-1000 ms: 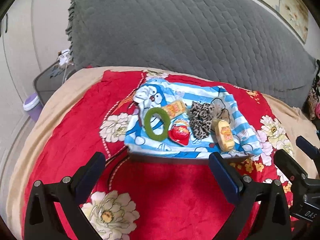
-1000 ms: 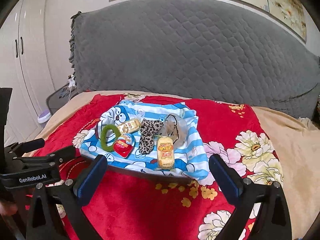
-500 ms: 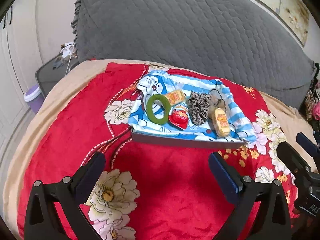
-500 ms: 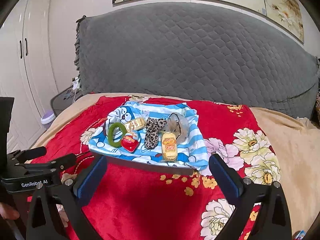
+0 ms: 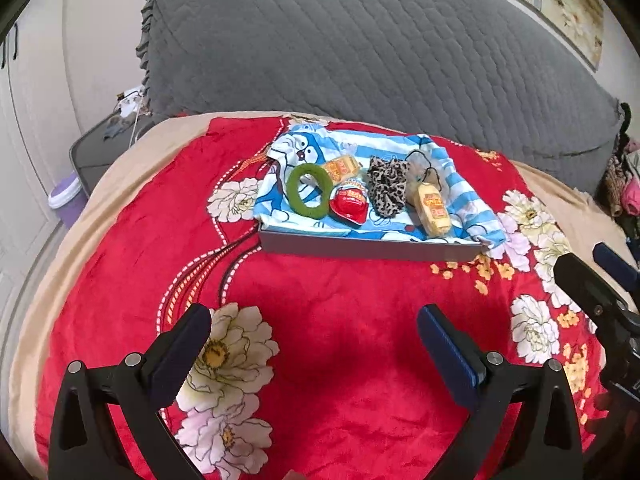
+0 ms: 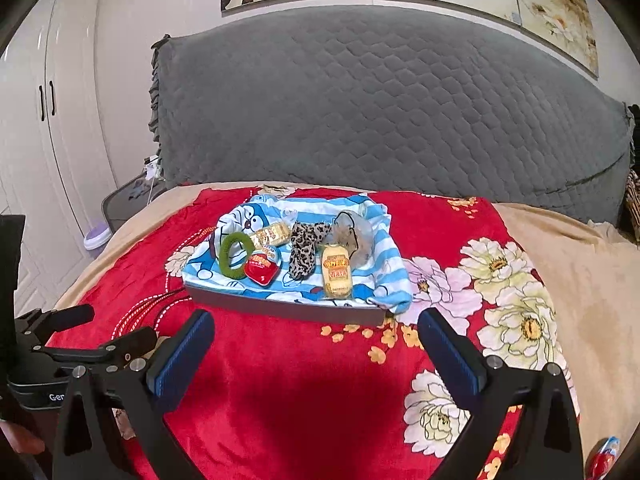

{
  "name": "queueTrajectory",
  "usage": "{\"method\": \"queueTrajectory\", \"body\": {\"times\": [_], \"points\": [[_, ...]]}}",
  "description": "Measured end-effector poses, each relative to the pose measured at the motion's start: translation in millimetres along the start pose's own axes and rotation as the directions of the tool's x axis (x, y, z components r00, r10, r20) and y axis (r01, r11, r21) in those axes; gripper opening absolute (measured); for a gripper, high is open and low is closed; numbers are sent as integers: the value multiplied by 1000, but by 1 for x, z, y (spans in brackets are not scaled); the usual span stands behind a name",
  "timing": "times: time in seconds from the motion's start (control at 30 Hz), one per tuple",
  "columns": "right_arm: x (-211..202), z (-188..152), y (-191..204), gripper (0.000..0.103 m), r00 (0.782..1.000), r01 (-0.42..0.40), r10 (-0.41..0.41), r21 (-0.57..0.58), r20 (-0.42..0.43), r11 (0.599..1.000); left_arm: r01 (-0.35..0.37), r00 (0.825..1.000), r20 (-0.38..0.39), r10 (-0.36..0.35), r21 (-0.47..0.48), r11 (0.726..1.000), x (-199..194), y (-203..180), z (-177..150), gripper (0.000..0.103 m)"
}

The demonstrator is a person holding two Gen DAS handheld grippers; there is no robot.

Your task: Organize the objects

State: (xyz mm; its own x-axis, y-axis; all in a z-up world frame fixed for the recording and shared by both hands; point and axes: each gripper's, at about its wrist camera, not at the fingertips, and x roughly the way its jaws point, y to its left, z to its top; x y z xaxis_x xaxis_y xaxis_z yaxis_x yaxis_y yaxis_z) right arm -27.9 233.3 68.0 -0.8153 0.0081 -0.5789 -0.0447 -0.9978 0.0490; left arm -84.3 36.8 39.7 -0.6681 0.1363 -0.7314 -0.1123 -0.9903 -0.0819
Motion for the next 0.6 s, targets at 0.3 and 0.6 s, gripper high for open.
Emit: {"method": "queueTrajectory", "body": {"times": [0.3, 0.6], "points": [[-14, -15, 2, 102, 1000, 9, -9, -8, 22, 1000, -11, 1000, -26, 11, 0, 1000, -6, 5, -15, 103], [-21, -29, 10, 102, 999, 23, -22, -32, 34, 999, -16, 999, -31, 15, -42, 999, -15, 16, -29, 103]]}}
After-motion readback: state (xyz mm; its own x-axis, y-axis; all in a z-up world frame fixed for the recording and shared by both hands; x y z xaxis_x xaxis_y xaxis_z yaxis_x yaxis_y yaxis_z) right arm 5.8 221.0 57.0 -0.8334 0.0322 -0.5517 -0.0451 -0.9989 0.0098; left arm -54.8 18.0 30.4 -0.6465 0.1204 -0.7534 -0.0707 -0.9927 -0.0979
